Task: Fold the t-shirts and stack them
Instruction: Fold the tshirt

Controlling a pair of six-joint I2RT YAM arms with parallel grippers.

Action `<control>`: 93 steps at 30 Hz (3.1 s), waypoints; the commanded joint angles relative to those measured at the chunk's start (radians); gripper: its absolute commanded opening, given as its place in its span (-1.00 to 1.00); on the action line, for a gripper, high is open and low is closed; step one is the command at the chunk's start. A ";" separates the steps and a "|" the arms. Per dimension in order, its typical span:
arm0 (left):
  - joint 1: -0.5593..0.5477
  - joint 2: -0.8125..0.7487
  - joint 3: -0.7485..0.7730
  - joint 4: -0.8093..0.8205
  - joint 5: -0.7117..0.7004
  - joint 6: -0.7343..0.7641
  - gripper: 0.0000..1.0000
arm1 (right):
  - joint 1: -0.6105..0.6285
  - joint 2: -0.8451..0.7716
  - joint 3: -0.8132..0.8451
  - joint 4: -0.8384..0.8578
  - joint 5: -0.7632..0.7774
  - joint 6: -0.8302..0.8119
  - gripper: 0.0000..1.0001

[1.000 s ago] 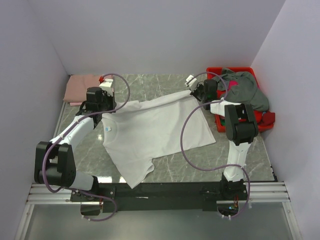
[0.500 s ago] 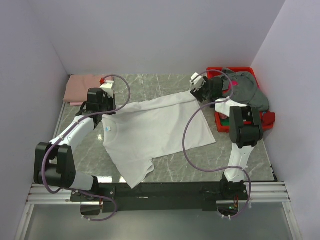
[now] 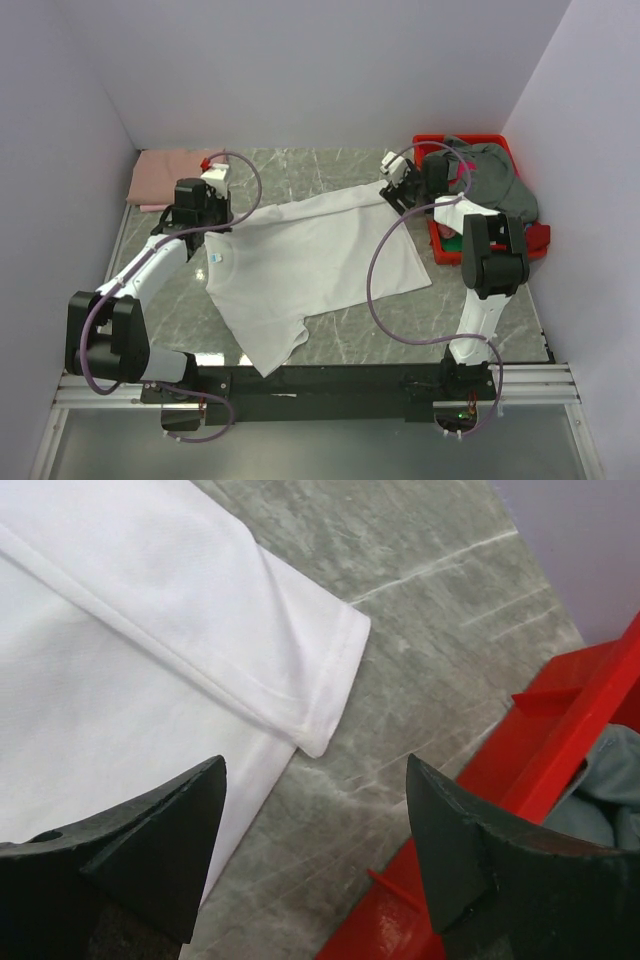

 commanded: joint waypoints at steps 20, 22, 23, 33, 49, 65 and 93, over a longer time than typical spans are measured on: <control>0.015 -0.055 0.118 -0.212 0.226 0.007 0.80 | -0.011 -0.250 0.094 -0.378 -0.303 0.019 0.58; 0.012 0.109 0.189 -0.287 0.340 0.105 0.67 | -0.011 -0.267 0.119 -0.505 -0.398 0.002 0.58; 0.008 0.145 0.227 -0.313 0.343 0.115 0.65 | -0.011 -0.275 0.122 -0.541 -0.417 -0.002 0.58; -0.092 0.460 0.395 -0.329 0.185 0.179 0.46 | -0.013 -0.400 0.025 -0.744 -0.552 -0.027 0.58; -0.147 0.472 0.378 -0.399 0.234 0.183 0.20 | -0.011 -0.440 -0.032 -0.773 -0.603 -0.032 0.58; -0.187 0.195 0.235 -0.397 0.414 0.054 0.18 | -0.014 -0.508 -0.041 -0.837 -0.546 -0.084 0.58; -0.597 -0.556 -0.319 -0.893 0.066 -1.464 0.49 | 0.138 -0.776 -0.470 -0.736 -0.371 -0.354 0.46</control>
